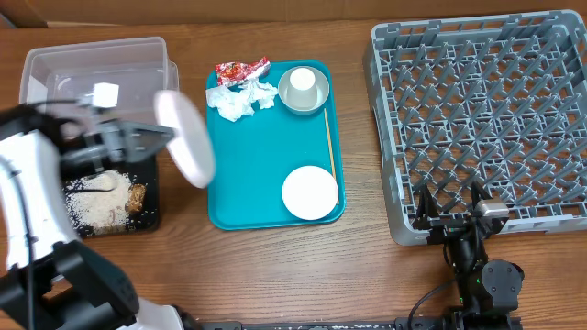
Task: Sort waste into correct bins and load items into the dishwasher
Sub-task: 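Carry the emptied plate back and set it on the teal tray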
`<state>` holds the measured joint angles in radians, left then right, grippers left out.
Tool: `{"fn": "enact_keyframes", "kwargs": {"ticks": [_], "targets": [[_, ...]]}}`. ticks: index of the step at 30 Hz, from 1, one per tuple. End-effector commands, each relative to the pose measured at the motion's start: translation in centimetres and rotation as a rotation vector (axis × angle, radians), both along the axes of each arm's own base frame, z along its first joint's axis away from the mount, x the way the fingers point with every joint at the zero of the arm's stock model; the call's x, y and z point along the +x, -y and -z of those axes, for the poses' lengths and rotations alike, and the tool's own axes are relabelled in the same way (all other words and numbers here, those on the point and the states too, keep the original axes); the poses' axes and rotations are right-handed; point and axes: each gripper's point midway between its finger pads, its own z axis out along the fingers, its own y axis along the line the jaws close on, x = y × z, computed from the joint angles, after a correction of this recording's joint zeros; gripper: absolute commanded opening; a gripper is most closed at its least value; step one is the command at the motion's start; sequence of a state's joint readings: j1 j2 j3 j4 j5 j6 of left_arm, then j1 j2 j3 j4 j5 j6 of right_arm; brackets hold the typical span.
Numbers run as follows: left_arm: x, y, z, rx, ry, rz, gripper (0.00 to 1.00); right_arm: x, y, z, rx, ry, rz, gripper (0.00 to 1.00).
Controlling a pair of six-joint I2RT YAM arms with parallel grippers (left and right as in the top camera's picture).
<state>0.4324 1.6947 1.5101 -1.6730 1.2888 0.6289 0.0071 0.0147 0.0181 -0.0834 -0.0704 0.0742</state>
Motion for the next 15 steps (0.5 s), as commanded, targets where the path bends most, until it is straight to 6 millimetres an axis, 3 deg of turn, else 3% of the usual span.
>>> {"fn": "enact_keyframes", "kwargs": {"ticks": [1, 5, 9, 11, 15], "targets": [[-1.4, 4.2, 0.9, 0.134, 0.101, 0.193, 0.04, 0.0, 0.2, 0.2, -0.003, 0.005, 0.012, 1.00], [-1.5, 7.9, 4.7, 0.358, 0.009, 0.329, 0.04, 0.0, 0.2, 0.2, -0.003, 0.005, 0.013, 1.00], [0.2, 8.4, 9.4, 0.747, -0.142, 0.232, 0.04, 0.0, 0.2, 0.2, -0.003, 0.005, 0.013, 1.00], [1.1, 8.6, 10.5, 0.907, -0.154, 0.156, 0.04, 0.0, 0.2, 0.1, -0.003, 0.006, 0.013, 1.00], [2.2, 10.3, 10.6, 0.987, -0.097, 0.104, 0.04, 0.0, 0.2, 0.1, -0.003, 0.006, 0.012, 1.00]]}}
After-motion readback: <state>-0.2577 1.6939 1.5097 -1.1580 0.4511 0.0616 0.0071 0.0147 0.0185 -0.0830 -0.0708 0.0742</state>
